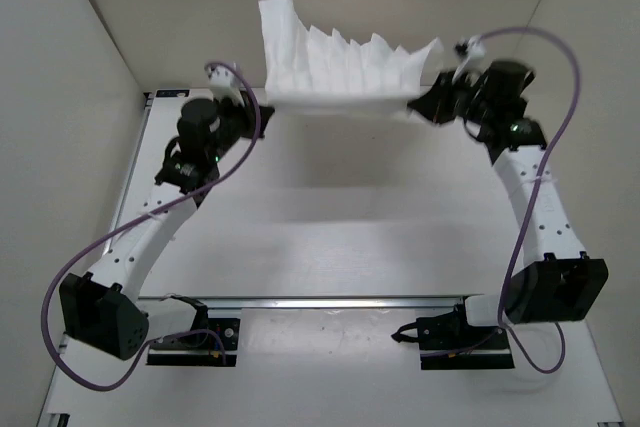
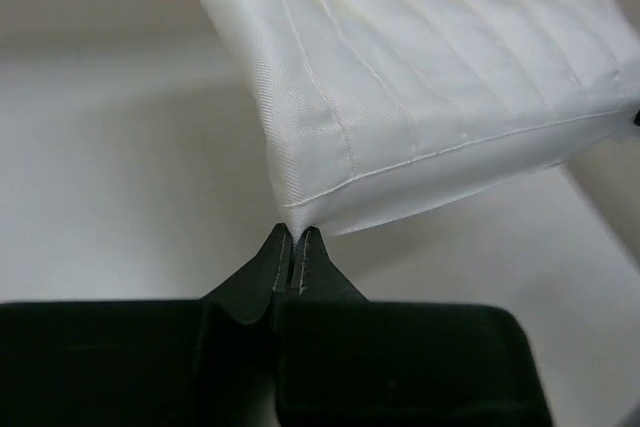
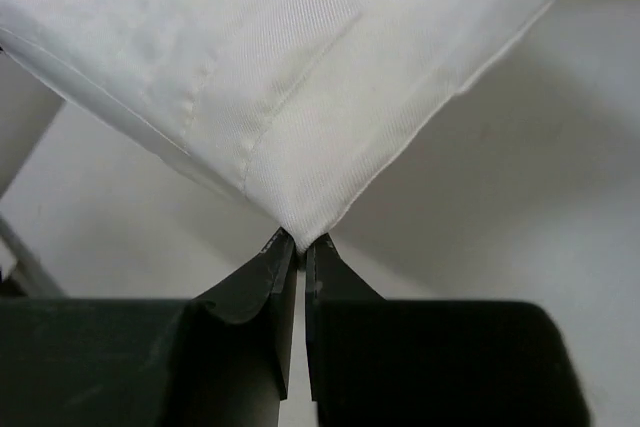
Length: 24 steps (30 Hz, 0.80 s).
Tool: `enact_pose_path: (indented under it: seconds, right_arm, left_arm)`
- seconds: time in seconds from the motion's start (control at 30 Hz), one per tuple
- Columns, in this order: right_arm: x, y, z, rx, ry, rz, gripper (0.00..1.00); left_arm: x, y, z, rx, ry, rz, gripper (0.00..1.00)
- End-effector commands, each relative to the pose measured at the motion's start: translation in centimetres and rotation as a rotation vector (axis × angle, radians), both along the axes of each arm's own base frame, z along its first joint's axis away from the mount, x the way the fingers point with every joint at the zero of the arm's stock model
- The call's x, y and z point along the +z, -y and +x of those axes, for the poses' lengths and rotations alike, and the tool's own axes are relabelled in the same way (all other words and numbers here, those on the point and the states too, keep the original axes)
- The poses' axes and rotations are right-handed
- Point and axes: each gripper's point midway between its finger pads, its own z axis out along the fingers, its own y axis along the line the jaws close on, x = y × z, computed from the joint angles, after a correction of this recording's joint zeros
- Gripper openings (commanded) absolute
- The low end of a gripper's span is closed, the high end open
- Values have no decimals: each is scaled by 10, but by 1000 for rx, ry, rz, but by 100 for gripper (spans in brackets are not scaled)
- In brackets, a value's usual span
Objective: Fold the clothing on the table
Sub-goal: Flatten the skirt out
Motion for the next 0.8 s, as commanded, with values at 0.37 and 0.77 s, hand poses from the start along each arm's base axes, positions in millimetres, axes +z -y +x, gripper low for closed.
enact_pose_path:
  seconds: [0.37,0.77]
  right_arm:
    - [-224,-23,-175,-2,-536,18,0]
    - [-245,-13,-89,-34,-612,85,0]
  left_arm:
    - [-222,-51,-141,64,-615,173,0]
    - [-252,-5,-15,-3,-740,137,0]
